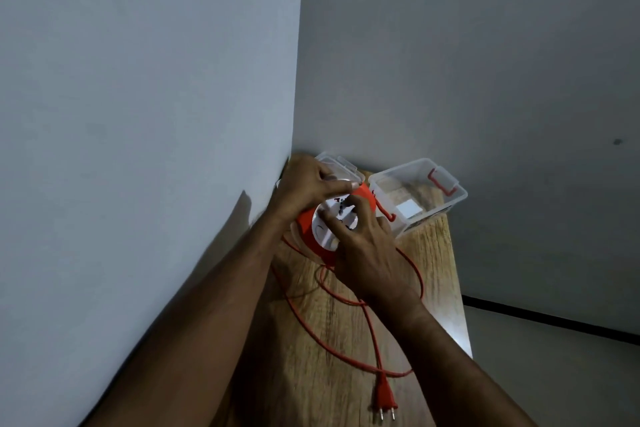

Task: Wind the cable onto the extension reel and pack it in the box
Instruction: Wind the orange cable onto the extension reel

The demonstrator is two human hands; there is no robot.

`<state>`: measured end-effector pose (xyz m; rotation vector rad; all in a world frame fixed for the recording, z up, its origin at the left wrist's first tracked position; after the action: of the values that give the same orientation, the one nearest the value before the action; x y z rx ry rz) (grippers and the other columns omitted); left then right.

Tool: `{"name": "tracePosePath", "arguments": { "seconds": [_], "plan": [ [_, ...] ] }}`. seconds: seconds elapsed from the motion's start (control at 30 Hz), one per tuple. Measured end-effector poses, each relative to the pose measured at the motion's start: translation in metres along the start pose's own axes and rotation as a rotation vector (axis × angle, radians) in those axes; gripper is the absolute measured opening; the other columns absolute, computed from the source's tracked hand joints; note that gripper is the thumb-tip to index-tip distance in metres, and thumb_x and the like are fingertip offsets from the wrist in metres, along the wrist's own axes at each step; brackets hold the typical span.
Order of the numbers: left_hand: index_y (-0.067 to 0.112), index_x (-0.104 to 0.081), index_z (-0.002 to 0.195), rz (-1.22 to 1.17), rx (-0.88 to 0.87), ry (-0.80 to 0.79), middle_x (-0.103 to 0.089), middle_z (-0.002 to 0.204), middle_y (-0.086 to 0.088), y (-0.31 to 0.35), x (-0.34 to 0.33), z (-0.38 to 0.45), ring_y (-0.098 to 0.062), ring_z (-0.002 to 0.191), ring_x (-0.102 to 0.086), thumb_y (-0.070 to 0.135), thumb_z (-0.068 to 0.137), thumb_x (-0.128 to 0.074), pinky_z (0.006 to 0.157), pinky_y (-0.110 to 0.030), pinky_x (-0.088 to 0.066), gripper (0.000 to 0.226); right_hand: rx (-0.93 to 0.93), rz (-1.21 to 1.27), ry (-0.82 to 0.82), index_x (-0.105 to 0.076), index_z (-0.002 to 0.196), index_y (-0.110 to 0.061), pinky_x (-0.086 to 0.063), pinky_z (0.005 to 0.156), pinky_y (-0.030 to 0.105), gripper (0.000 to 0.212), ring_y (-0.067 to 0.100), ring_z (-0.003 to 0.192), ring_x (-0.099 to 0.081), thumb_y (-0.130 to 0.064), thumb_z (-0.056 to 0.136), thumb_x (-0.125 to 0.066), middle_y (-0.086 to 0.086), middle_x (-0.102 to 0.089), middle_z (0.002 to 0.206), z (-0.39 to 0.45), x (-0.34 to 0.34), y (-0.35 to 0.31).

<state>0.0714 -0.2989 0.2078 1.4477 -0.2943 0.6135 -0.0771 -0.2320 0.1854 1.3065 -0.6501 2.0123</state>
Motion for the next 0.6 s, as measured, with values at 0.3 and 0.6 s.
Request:
{"name": "tracePosePath", "arguments": {
  "seconds": [0.3,0.6],
  "plan": [
    [0.023,-0.05,0.045,-0.04,-0.036,-0.034,-0.052,0.039,0.019,0.009,-0.009,-0.006,0.005,0.04,-0.05,0.043,0.077,-0.087,0.044,-0.007,-0.032,0.053,0.029,0.052,0.132,-0.067,0.128,-0.018,-0.054,0.085,0.042,0.064,0.028,0.105,-0.062,-0.046,0.072,-0.08,0.014,-0.063,0.119,0.01,-0.006,0.01],
    [0.026,-0.06,0.052,-0.002,-0.056,0.14,-0.053,0.044,0.024,0.011,-0.01,-0.007,0.006,0.053,-0.06,0.051,0.077,-0.085,0.047,-0.007,-0.039,0.043,-0.632,0.628,0.411,-0.07,0.121,-0.027,-0.059,0.077,0.021,0.054,0.002,0.087,-0.07,-0.043,0.073,-0.085,-0.01,-0.075,0.106,0.001,-0.004,0.022]
  ]
}}
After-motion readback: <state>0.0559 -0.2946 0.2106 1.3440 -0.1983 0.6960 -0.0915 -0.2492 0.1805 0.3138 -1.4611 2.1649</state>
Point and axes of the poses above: each hand's wrist, its own z-axis towards the middle knuckle, its own x-axis out of the back of the hand, y = z × x, the point moved 6 cm from there along z, towards the middle knuckle
